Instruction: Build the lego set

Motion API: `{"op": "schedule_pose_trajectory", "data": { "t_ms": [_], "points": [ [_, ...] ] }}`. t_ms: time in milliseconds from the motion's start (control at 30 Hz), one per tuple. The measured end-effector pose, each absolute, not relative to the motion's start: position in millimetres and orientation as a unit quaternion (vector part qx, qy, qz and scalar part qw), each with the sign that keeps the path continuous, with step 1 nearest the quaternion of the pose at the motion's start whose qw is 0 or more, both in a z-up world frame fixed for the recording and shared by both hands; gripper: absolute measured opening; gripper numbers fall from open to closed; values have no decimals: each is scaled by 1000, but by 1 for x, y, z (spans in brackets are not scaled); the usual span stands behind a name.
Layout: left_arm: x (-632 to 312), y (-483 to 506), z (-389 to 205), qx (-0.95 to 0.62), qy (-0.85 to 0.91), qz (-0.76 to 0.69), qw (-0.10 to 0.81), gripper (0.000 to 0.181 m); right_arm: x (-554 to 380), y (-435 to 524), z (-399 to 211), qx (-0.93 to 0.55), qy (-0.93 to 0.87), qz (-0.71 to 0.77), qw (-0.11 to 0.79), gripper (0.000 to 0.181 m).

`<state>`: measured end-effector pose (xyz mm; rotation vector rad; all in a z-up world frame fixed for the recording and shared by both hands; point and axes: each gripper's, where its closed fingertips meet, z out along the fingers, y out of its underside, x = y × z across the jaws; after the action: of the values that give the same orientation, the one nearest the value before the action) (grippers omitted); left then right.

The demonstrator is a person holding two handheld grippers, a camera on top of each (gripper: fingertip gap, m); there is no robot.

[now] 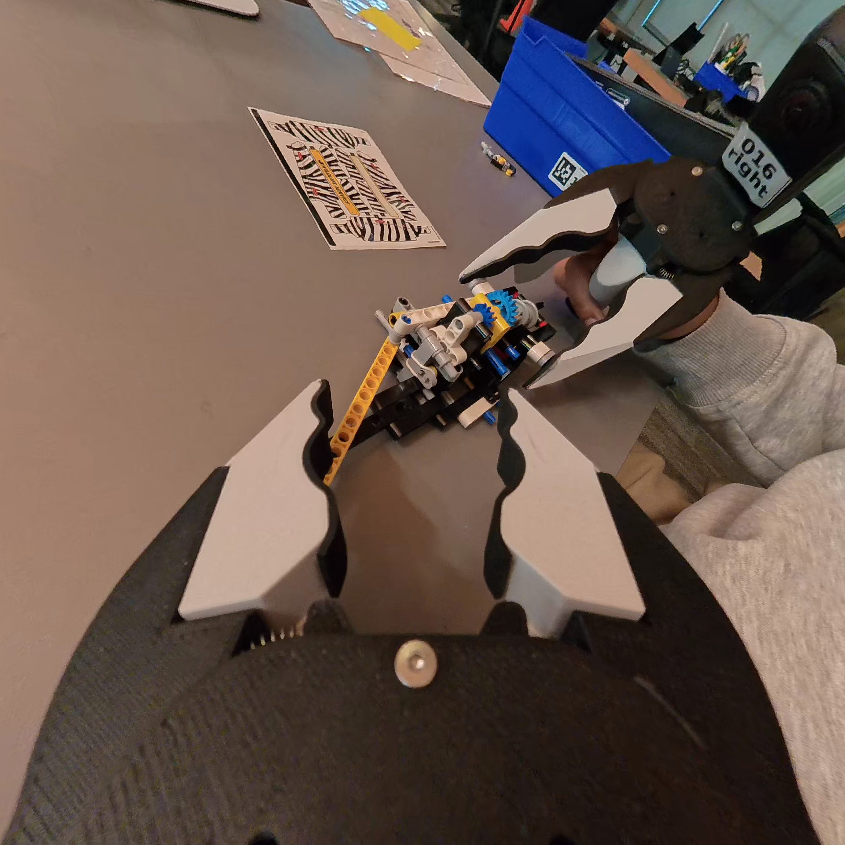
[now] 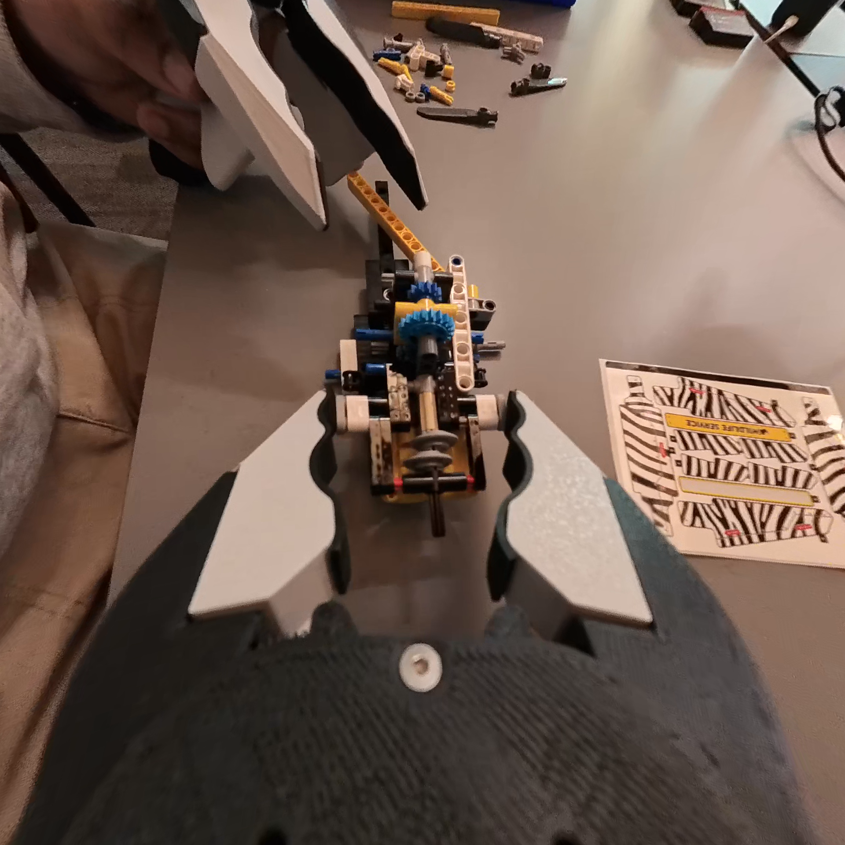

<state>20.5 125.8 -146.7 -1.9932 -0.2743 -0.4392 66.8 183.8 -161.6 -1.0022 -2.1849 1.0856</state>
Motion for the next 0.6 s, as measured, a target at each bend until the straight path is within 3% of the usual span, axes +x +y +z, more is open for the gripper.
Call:
{"op": "schedule_pose_trajectory", "data": {
  "t_ms": [600],
  "points": [
    [23, 125, -149, -832, -115, -189, 509, 72, 59, 185, -153, -376, -778, 406, 297, 84]
  ]
}}
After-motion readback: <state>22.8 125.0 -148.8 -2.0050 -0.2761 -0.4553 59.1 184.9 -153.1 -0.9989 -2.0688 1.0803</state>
